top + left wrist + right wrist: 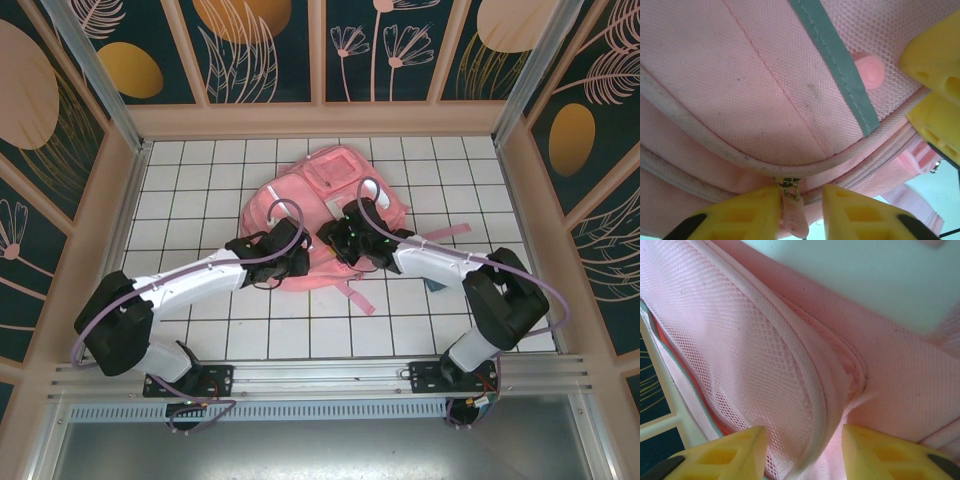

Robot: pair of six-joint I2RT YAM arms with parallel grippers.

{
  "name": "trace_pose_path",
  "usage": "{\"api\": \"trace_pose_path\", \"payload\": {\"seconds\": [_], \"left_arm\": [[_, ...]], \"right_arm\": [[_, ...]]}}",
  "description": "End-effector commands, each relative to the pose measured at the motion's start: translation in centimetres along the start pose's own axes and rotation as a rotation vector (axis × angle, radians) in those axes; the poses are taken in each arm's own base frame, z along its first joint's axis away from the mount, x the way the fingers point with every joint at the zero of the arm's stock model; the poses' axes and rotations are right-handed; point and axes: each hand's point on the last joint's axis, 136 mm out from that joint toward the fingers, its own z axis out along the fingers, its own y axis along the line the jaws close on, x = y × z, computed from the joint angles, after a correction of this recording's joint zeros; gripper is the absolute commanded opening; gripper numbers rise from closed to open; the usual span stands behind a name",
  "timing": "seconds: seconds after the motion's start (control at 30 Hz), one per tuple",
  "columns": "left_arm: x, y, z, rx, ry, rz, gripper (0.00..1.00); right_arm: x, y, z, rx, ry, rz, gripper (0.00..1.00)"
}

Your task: Pack the student bag

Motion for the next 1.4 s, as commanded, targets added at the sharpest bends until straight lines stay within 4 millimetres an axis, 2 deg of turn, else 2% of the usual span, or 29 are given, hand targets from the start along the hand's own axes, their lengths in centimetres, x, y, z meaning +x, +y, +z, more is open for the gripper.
{"api": "trace_pose_path", "payload": {"seconds": [0.0,0.07,0.23,0.37,0.5,0.73,0.87,0.97,1.0,1.07,1.1,1.2,1.27,1.37], "left_arm": [[0.3,0.5,0.1,-0.044,0.014,0.000,0.24],[-0.9,0.1,-0.6,-0.047,-0.022,-0.002,0.19],[-1.9,0.7,-1.5,-0.086,-0.073,0.006,0.01],[-2.4,1.1,-2.1,-0.107,-0.098,0.028,0.00],[-2.8,1.5,-2.7,-0.128,-0.116,0.059,0.00],[-4.3,2.4,-3.1,-0.163,-0.164,0.090,0.00],[-6.5,4.1,-3.1,-0.171,-0.205,0.061,0.00],[-8.6,4.9,-3.0,-0.138,-0.242,0.045,0.00],[-9.1,4.6,-3.0,-0.118,-0.248,0.054,0.00],[-9.3,2.5,-3.0,-0.019,-0.232,0.126,0.00],[-9.1,1.3,-3.0,0.046,-0.215,0.160,0.02],[-7.8,-1.3,-3.0,0.192,-0.173,0.250,0.23],[-7.2,-2.3,-3.2,0.245,-0.169,0.299,0.33],[-5.7,-3.0,-2.5,0.307,-0.130,0.353,0.42]], "right_arm": [[-0.6,1.6,0.1,-0.037,-0.007,-0.013,0.40],[-0.7,1.5,0.1,-0.032,-0.013,-0.017,0.35],[-1.2,1.0,0.1,0.000,-0.040,-0.027,0.24],[-2.0,0.7,-0.3,0.044,-0.087,-0.060,0.10],[-3.7,0.6,-1.3,0.094,-0.164,-0.145,0.03],[-7.8,-1.0,-3.0,0.185,-0.213,-0.310,0.00],[-8.5,-1.5,-3.5,0.194,-0.197,-0.355,0.00],[-8.3,-1.3,-3.6,0.191,-0.170,-0.403,0.00],[-9.0,-1.4,-3.9,0.191,-0.176,-0.403,0.00],[-9.4,-1.1,-4.1,0.176,-0.164,-0.413,0.00],[-9.5,-0.9,-4.2,0.168,-0.160,-0.418,0.00],[-9.2,-0.2,-4.1,0.130,-0.135,-0.420,0.00],[-9.1,0.3,-4.1,0.098,-0.118,-0.413,0.00],[-9.0,1.7,-4.4,0.028,-0.101,-0.401,0.00]]}}
